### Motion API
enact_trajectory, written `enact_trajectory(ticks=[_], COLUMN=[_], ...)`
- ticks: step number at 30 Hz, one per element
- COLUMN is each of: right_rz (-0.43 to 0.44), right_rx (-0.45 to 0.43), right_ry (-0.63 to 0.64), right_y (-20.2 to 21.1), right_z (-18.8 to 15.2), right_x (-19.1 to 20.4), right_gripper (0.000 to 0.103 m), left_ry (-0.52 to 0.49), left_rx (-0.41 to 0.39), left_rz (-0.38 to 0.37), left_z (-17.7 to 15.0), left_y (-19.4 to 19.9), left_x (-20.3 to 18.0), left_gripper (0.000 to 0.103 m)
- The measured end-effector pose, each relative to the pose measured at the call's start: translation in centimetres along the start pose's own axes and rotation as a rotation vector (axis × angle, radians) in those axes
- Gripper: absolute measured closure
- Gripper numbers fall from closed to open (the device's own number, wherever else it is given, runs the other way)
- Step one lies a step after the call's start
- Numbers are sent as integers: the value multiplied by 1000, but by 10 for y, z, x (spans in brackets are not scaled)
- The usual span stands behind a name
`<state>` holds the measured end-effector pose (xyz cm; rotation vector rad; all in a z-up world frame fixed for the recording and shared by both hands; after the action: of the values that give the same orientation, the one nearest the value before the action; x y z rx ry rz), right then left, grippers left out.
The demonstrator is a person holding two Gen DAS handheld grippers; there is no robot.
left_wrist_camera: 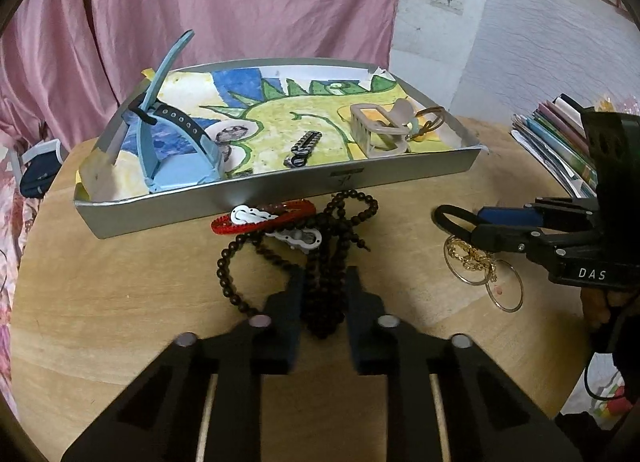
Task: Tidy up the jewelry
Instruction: 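Grasp the black hair tie with the right tool while the left tool grasps the black bead necklace, then carry the hair tie into the tray with the right tool while the left tool drops the bead necklace in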
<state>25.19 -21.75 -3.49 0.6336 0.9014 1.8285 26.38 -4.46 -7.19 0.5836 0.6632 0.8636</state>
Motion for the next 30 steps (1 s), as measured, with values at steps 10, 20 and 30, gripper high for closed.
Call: enact_trajectory(ticks=[10,20,30], right_rz=[37,40,43], right_rx=[-7,-43,-105], right_ry=[-45,-75,-98], right_y=[5,18,35], right_z=[-4,-6,1], right_x=[-2,-6,-7], right_gripper=[95,98,98], left_ry=[27,37,30], left_rx=[-24,-71,-184], left_rz=[-64,-127,-155], left_z=[-4,-6,13], left_y=[10,24,58], left_x=[-8,-25,-33], left_gripper=[100,100,100])
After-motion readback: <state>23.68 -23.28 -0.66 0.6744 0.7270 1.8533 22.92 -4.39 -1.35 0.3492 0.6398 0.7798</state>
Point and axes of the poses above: each gripper's, at about its wrist camera, not at the fingertips, and y roughly against the way its jaws point, x to its left, z to its top, the point moved 4 cm from there along -y, roughly the way its jaws point, and after that the axes turned 11 degrees about -z, right-handed, at the moved point
